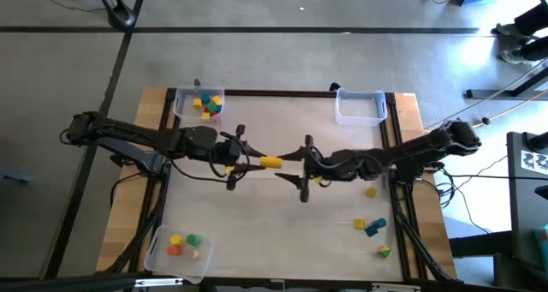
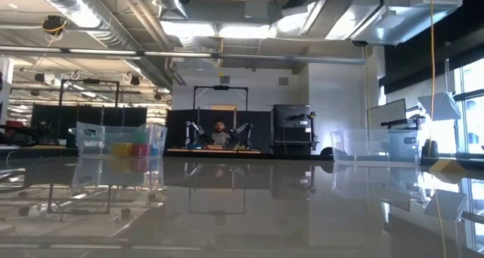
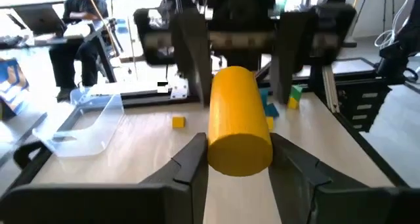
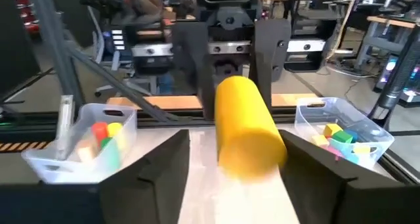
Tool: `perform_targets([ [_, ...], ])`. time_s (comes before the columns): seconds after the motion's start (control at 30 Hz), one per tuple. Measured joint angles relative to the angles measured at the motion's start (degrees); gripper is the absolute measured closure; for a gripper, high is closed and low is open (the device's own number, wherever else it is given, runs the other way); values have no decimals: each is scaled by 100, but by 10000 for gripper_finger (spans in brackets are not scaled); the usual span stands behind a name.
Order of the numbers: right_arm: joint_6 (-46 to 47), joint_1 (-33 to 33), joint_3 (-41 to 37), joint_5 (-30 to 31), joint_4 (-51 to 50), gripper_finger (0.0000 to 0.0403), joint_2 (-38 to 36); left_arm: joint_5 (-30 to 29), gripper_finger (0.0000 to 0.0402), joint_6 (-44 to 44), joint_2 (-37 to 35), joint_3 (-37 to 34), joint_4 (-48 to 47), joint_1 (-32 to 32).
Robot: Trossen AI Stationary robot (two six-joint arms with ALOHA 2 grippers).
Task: Sort blocks by size
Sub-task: Put the right yellow cylinder block into the bottom transparent bin
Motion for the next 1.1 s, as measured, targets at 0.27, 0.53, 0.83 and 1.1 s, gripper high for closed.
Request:
perform_targets([
  [0.27, 331, 546, 17, -34, -1517, 142, -742, -421, 288, -774, -761, 546, -2757, -279],
  [0.53, 1063, 676, -19, 18, -2371, 146, -721, -503, 288, -2161, -838, 1099, -5236, -1069],
  [0.83, 1559, 672, -470, 324, -2470, 146, -692, -489, 288, -4415, -815, 1097, -5839, -2604],
  [1.1, 1935, 672, -701, 431, -2464, 146, -690, -370, 287, -6063, -131, 1097, -5804, -3698],
])
